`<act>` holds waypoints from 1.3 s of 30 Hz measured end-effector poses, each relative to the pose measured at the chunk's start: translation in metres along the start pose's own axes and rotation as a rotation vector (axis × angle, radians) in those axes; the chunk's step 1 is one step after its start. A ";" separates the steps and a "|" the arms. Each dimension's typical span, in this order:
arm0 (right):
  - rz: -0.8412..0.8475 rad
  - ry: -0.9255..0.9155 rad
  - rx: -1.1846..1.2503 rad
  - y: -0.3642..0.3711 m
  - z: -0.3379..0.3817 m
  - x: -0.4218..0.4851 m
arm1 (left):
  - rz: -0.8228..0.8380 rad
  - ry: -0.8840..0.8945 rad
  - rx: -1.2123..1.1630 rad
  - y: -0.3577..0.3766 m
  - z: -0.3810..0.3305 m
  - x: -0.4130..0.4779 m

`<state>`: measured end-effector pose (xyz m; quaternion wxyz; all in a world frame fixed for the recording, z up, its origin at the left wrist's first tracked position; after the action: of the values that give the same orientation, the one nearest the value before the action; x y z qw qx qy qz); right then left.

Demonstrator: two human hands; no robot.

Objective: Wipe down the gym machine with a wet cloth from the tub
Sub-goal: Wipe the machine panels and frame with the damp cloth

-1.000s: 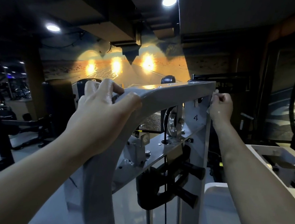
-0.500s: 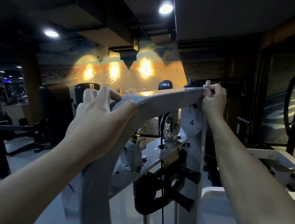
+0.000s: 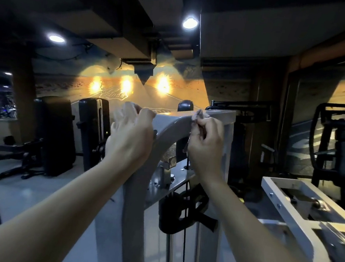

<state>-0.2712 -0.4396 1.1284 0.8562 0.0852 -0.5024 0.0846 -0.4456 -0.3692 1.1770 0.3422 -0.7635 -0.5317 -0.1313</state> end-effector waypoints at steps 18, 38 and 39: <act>0.111 -0.141 -0.195 0.005 0.093 -0.051 | 0.243 -0.168 -0.259 -0.071 0.081 0.007; 0.864 -0.692 -0.902 0.064 0.170 -0.108 | 0.271 -0.207 -0.333 -0.107 0.151 0.007; 0.782 -0.621 -0.936 0.072 0.171 -0.081 | 0.276 -0.200 -0.335 -0.108 0.151 0.008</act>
<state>-0.4715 -0.4143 1.1443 0.5256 -0.4613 -0.7024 0.1330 -0.5648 -0.2422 1.1124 0.1713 -0.8843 -0.4242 -0.0934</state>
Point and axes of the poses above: each hand's wrist, its own x-axis towards the middle knuckle, its own y-axis out of the palm, z = x × y, the point moved 3 cm from there along x, towards the middle knuckle, and after that the axes turned 2 degrees about z, right-handed, at the moved point
